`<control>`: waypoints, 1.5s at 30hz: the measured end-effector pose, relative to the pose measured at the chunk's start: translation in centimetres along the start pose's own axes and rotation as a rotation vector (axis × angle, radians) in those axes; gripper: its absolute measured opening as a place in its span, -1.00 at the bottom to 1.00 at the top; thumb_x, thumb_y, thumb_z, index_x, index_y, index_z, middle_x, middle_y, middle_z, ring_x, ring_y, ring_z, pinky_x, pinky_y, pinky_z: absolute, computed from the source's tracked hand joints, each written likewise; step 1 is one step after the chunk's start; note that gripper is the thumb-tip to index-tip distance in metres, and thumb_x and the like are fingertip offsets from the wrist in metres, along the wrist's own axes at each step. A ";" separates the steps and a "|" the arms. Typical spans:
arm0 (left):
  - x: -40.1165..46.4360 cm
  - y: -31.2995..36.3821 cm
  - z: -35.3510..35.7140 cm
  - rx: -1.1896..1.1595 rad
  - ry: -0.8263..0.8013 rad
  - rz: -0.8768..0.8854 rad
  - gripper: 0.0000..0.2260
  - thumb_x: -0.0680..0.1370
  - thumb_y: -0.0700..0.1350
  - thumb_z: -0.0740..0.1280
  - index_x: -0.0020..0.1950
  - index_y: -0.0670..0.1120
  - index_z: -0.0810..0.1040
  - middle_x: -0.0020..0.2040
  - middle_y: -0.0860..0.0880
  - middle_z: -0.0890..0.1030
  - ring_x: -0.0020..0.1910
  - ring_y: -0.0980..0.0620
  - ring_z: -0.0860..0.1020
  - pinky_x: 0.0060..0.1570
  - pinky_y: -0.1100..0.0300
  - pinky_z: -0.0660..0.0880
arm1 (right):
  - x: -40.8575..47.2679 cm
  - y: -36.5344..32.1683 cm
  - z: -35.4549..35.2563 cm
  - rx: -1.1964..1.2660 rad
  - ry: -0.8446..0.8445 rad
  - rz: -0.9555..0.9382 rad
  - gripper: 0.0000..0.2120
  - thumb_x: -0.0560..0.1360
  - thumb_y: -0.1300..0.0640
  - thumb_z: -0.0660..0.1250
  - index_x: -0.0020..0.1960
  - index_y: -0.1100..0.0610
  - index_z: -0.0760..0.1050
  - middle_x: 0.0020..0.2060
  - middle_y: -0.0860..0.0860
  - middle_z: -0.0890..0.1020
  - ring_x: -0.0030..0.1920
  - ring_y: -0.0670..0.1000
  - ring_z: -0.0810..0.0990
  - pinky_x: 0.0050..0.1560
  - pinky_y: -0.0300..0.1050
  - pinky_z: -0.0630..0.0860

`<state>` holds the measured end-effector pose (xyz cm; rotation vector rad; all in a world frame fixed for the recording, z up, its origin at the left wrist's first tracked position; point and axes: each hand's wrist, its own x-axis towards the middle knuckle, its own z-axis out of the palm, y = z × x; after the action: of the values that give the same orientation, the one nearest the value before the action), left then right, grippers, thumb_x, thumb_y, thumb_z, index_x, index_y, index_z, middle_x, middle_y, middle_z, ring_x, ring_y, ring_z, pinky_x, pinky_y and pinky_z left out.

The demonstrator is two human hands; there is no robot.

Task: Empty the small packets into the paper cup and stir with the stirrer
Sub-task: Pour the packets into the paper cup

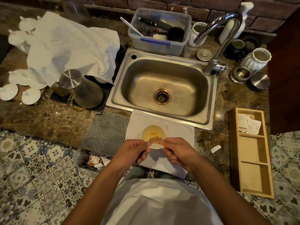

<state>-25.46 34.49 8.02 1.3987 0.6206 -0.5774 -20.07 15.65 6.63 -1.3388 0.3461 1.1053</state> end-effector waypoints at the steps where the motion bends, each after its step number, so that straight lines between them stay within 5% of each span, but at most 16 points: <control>1: -0.1 -0.1 0.0 -0.002 -0.006 -0.002 -0.73 0.61 -0.09 0.36 -0.26 -0.16 0.58 -0.46 -0.07 0.49 -0.55 0.06 0.31 -0.45 0.19 0.20 | 0.0 0.0 0.1 -0.002 -0.007 0.000 -0.66 0.65 0.11 0.32 -0.30 0.12 0.60 -0.53 0.02 0.40 -0.57 -0.08 0.19 -0.56 -0.23 0.08; 4: -0.2 -0.4 -0.1 -0.017 -0.011 -0.003 -0.73 0.61 -0.08 0.36 -0.26 -0.16 0.58 -0.46 -0.08 0.48 -0.54 0.06 0.31 -0.44 0.19 0.21 | 0.0 0.3 0.3 0.006 -0.008 -0.008 -0.60 0.65 0.12 0.32 -0.36 0.07 0.62 -0.53 0.02 0.40 -0.57 -0.08 0.19 -0.55 -0.22 0.07; 11: -0.6 -0.6 0.7 -0.022 -0.041 -0.004 -0.70 0.63 -0.11 0.32 -0.29 -0.13 0.56 -0.48 -0.05 0.47 -0.55 0.07 0.30 -0.50 0.25 0.22 | -0.1 0.7 0.9 -0.026 -0.027 0.006 -0.76 0.65 0.13 0.31 -0.16 0.20 0.53 -0.54 0.00 0.40 -0.58 -0.09 0.19 -0.56 -0.22 0.07; 19: -0.5 -0.7 0.5 -0.011 -0.019 0.028 -0.73 0.64 -0.13 0.31 -0.25 -0.17 0.57 -0.48 -0.06 0.47 -0.54 0.06 0.29 -0.45 0.18 0.21 | 0.0 1.1 1.0 -0.005 -0.010 -0.018 -0.70 0.63 0.12 0.34 -0.27 0.12 0.57 -0.52 0.02 0.38 -0.55 -0.07 0.18 -0.55 -0.21 0.05; 28: -0.6 -0.9 0.7 -0.027 -0.002 0.042 -0.72 0.64 -0.15 0.31 -0.27 -0.17 0.56 -0.48 -0.08 0.48 -0.56 0.05 0.31 -0.46 0.18 0.24 | 0.1 1.9 0.0 0.098 0.031 -0.009 -0.81 0.65 0.13 0.31 0.05 0.26 0.59 -0.54 0.02 0.37 -0.58 -0.06 0.18 -0.55 -0.20 0.03; 33: -0.4 -1.1 0.7 -0.036 0.013 0.053 -0.72 0.64 -0.17 0.31 -0.26 -0.19 0.56 -0.49 -0.08 0.49 -0.56 0.04 0.32 -0.45 0.17 0.25 | -0.3 1.8 0.1 0.047 -0.022 -0.012 -0.74 0.63 0.06 0.34 -0.17 0.17 0.60 -0.50 0.05 0.45 -0.56 -0.05 0.25 -0.52 -0.18 0.09; 38: -0.5 -1.3 0.9 -0.021 0.044 0.033 -0.70 0.63 -0.15 0.32 -0.30 -0.17 0.56 -0.50 -0.09 0.46 -0.57 0.04 0.31 -0.43 0.15 0.24 | -0.4 1.5 0.3 -0.013 -0.024 -0.040 -0.82 0.64 0.20 0.30 -0.11 0.21 0.57 -0.54 0.01 0.43 -0.58 -0.07 0.24 -0.57 -0.23 0.14; 45: -0.8 -1.1 1.1 0.027 0.066 0.047 -0.62 0.64 -0.11 0.29 -0.38 -0.13 0.51 -0.50 -0.12 0.41 -0.54 0.00 0.27 -0.41 0.14 0.22 | -0.2 1.1 0.5 -0.038 -0.051 -0.051 -0.70 0.64 0.05 0.34 -0.21 0.17 0.58 -0.48 0.06 0.45 -0.57 -0.07 0.26 -0.56 -0.21 0.14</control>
<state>-26.73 33.26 7.83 1.4581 0.6328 -0.5055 -21.25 15.80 6.27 -1.3436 0.2535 1.1056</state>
